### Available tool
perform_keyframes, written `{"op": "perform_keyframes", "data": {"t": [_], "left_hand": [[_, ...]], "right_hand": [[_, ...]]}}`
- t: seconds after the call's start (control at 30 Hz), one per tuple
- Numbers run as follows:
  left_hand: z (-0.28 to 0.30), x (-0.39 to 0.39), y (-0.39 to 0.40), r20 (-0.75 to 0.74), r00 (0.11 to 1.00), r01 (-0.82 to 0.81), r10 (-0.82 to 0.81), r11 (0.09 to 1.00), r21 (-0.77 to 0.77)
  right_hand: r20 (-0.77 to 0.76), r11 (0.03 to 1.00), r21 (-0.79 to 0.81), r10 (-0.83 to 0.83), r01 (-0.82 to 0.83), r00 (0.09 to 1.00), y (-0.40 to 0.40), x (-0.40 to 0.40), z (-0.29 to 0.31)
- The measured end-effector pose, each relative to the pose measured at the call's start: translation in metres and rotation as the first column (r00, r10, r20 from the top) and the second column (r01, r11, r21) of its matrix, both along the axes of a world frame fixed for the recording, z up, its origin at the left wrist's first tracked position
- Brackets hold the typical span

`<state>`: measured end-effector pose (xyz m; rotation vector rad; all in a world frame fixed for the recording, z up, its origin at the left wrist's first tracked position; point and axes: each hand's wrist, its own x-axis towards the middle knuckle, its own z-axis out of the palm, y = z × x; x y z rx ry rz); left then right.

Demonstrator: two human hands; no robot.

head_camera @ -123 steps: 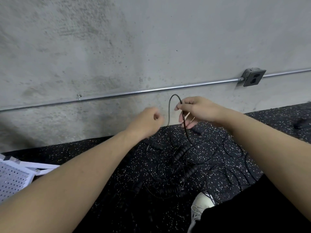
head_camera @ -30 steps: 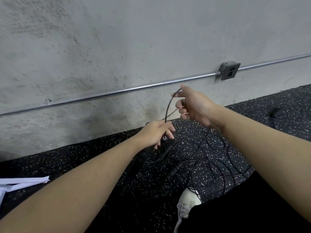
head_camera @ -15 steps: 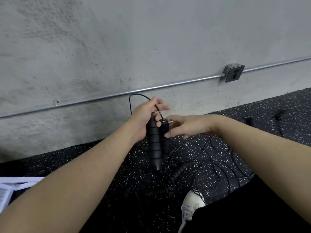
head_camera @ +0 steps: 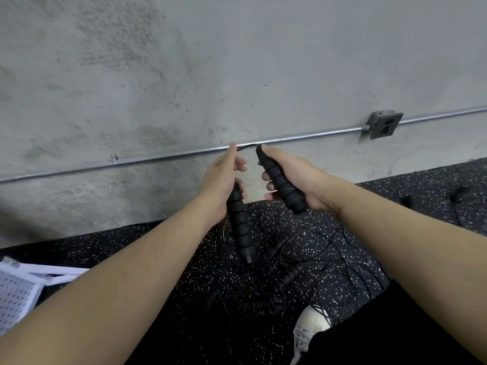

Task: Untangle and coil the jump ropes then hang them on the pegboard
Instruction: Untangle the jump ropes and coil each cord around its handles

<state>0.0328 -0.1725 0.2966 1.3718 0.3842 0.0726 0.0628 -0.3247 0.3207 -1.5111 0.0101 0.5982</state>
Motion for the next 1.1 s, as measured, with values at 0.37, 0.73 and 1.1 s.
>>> {"op": "perform_keyframes", "data": {"t": [0.37,0.73,1.1], "left_hand": [[0.021,-0.014,0.04,0.044,0.948,-0.307,0.316,0.939,-0.155],[0.022,-0.03,0.083,0.132,0.932,-0.347,0.337,0.936,0.063],[0.018,-0.056,0.088,0.016,1.0,0.02,-0.017,0.968,-0.251]], "right_hand": [[-0.096,0.963,0.064,0.267,-0.261,0.959,0.061,-0.044,0.006],[0.068,0.965,0.071,0.248,-0.253,0.966,0.114,-0.058,0.013],[0.099,0.982,0.187,0.009,-0.028,0.995,0.14,-0.042,0.02]]}}
